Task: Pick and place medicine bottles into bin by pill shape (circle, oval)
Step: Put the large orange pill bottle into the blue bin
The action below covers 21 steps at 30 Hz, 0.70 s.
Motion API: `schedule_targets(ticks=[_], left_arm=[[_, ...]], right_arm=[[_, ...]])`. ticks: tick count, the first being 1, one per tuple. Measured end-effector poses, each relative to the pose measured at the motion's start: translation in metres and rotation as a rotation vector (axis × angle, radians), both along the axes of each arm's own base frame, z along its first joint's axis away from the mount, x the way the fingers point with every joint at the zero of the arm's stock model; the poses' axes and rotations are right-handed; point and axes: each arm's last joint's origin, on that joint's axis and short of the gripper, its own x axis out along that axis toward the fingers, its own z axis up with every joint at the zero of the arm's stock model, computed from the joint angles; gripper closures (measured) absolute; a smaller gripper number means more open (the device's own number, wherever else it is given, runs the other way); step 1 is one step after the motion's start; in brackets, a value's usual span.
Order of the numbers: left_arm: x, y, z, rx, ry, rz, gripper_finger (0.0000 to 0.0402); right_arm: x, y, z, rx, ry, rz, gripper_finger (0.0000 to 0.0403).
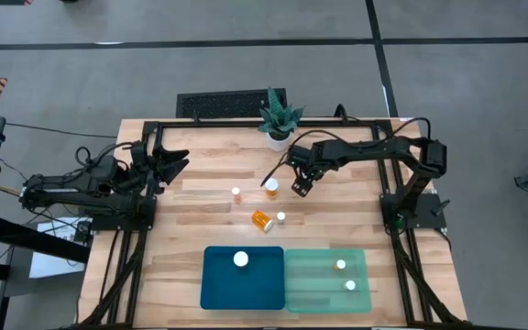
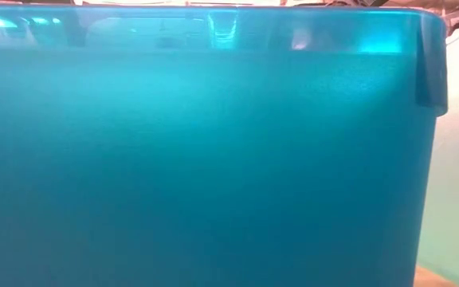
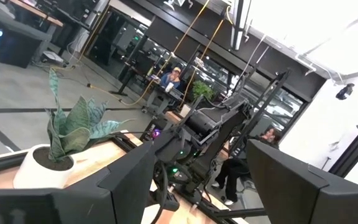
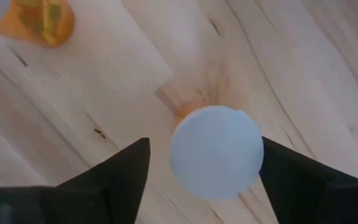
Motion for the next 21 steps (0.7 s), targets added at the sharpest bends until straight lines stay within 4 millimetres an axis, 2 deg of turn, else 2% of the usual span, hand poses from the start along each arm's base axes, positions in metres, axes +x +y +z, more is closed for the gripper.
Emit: schedule_targets(ticks=[11,15,21], left_arm=[[0.000,0.000,-0.001,0.000,0.006,0.000,0.0154],[0.000,0.000,-0.001,0.000,0.008,0.000,0.0154],[0.000,0.000,-0.001,0.000,0.008,0.000,0.0154]], right_arm=[[-0.001,0.001,0.000,0.003,0.013,0.002,0.0177],[-0.003,0.003,0.005,0.000,0.001,0.006,0.0199],[-0.011,0.006,0.027,-0.008,-0.069,-0.030,0.0191]])
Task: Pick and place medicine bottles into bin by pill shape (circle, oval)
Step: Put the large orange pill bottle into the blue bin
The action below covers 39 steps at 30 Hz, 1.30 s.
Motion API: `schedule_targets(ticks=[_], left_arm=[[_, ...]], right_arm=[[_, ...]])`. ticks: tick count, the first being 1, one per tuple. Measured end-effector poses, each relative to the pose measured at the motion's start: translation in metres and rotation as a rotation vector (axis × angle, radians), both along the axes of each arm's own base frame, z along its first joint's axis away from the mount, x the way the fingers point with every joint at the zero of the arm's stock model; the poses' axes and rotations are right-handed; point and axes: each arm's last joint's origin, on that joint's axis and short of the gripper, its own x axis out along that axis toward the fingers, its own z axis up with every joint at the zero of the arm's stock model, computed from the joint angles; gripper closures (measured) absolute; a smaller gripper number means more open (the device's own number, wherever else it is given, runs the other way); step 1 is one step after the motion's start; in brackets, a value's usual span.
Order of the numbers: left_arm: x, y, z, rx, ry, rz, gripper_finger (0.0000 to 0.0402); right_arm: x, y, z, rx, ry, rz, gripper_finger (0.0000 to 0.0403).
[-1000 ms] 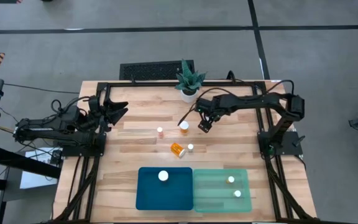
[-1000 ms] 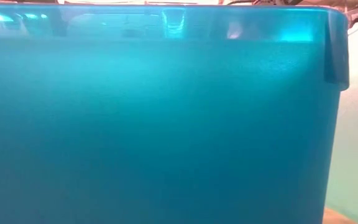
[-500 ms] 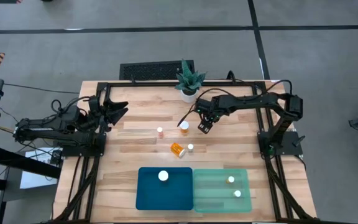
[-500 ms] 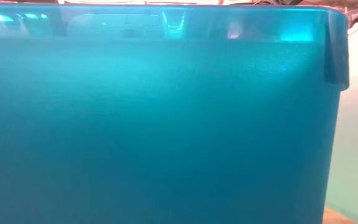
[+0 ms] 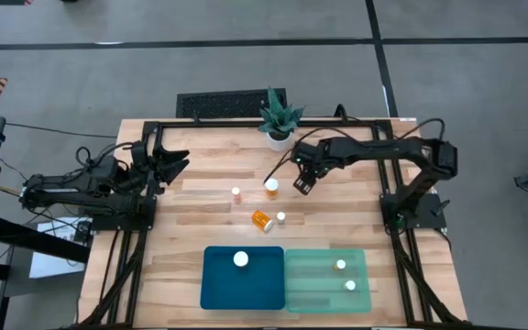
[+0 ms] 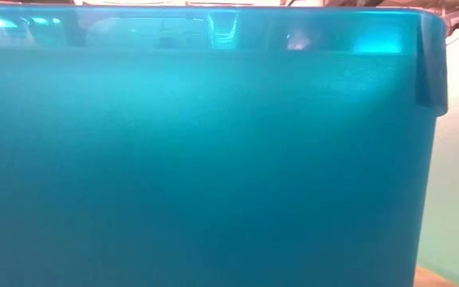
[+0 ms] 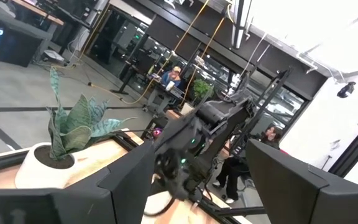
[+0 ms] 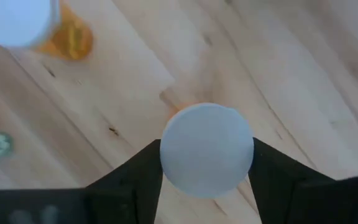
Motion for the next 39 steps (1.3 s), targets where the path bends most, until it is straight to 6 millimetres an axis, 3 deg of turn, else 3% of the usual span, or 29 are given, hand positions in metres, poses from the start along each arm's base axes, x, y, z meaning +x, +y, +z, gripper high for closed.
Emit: schedule_targets(ticks=[7,12,16,26,31,39], left_arm=[[0.000,0.000,0.000,0.000,0.000,0.000,0.0154],[0.000,0.000,0.000,0.000,0.000,-0.001,0.0154],[0.000,0.000,0.000,0.000,0.000,-0.001,0.0154],[0.000,0.000,-0.001,0.002,0.013,-0.011,0.0154],[0.000,0.000,-0.002,0.002,0.021,-0.011,0.0154],[0.001,-0.001,-0.002,0.006,0.019,-0.036,0.0154]], right_arm=[[-0.011,0.028,0.051,-0.027,-0.187,0.046,0.0183],[-0.006,0.072,0.090,-0.022,-0.340,0.178,0.0189],[0.007,0.112,0.107,0.001,-0.396,0.266,0.0188],[0.063,0.197,0.098,-0.011,-0.365,0.447,0.0188],[0.086,0.220,0.089,-0.012,-0.319,0.486,0.0187],[0.105,0.244,0.065,-0.018,-0.234,0.527,0.0185]])
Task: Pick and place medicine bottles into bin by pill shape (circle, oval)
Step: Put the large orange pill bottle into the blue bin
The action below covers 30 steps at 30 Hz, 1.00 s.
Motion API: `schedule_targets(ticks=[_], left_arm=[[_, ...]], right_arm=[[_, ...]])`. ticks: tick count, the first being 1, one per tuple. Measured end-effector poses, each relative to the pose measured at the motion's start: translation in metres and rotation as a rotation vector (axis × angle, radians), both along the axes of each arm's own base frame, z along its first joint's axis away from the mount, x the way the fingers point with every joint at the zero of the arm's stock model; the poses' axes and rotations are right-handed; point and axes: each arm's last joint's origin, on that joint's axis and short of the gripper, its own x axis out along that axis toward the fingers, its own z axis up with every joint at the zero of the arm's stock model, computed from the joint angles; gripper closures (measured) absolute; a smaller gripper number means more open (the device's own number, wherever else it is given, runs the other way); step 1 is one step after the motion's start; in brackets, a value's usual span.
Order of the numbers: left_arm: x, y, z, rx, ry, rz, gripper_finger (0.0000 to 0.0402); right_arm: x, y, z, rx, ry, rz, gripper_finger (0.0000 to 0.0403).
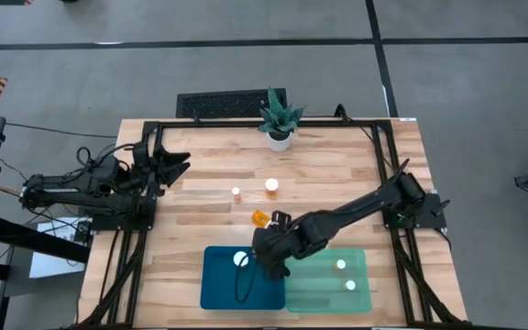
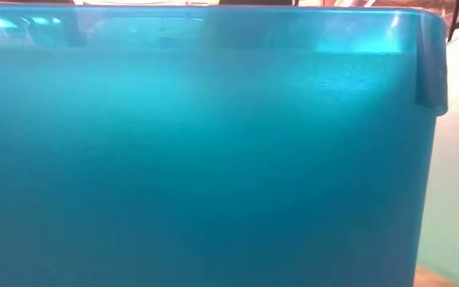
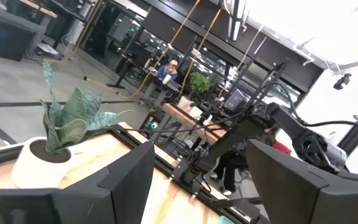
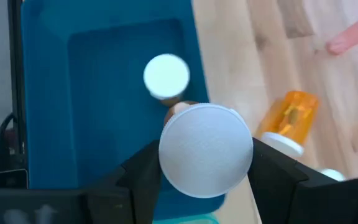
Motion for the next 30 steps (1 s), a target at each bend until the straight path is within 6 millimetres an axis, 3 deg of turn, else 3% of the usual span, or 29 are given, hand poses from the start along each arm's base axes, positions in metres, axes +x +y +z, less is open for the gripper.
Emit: schedule_targets(ticks=[13,25,30], left_arm=[[0.000,-0.001,-0.001,-0.013,0.002,-0.026,0.0154],[0.000,-0.001,-0.001,-0.015,0.001,-0.028,0.0154],[0.000,-0.001,-0.001,-0.019,-0.001,-0.029,0.0154]], right_arm=[[0.009,0.018,-0.035,-0.039,0.064,0.021,0.0187],[0.010,0.017,-0.037,-0.055,0.069,0.020,0.0185],[0.013,0.021,-0.055,-0.074,0.116,0.038,0.0183]])
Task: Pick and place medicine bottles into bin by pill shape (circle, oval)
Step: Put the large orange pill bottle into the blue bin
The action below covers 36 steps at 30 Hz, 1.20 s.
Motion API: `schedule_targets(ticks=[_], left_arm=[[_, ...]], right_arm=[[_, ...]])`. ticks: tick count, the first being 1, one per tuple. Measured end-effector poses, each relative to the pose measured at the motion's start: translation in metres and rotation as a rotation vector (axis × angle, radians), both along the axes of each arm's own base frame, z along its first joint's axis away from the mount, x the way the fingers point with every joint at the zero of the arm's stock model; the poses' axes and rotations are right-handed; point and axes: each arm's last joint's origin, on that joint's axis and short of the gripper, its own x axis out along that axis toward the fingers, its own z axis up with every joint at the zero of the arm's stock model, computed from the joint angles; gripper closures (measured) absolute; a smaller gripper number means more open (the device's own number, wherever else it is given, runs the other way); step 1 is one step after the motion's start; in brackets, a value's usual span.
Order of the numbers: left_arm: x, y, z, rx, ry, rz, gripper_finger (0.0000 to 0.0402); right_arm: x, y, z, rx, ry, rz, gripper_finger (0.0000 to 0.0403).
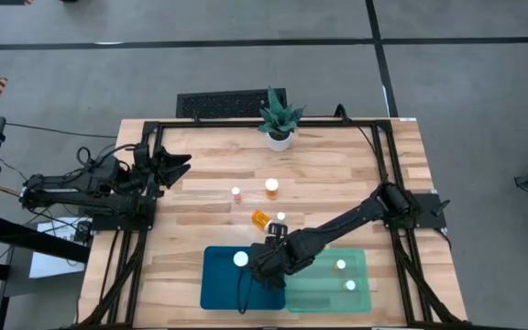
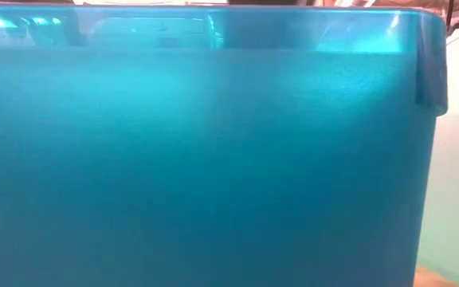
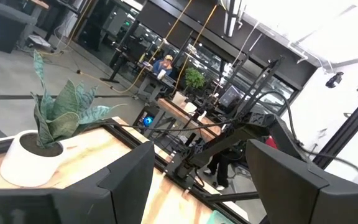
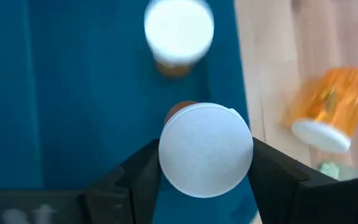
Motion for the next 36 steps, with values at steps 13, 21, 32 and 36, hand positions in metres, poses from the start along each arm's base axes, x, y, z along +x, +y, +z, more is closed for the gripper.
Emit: schedule_targets(ticks=[13,21,32,36], left_arm=[[0.000,0.000,0.000,-0.009,-0.004,-0.002,0.0154],[0.000,0.000,0.000,-0.013,-0.007,-0.002,0.0154],[0.000,0.000,0.001,-0.013,-0.012,-0.002,0.0154],[0.000,0.000,0.001,-0.013,-0.012,-0.002,0.0154]], right_arm=[[0.001,0.000,-0.005,-0.025,0.009,0.025,0.0182],[0.006,0.005,-0.021,-0.023,0.034,0.042,0.0183],[0.007,0.001,-0.025,-0.024,0.063,0.040,0.0180],[0.007,-0.001,-0.026,-0.024,0.066,0.036,0.0180]])
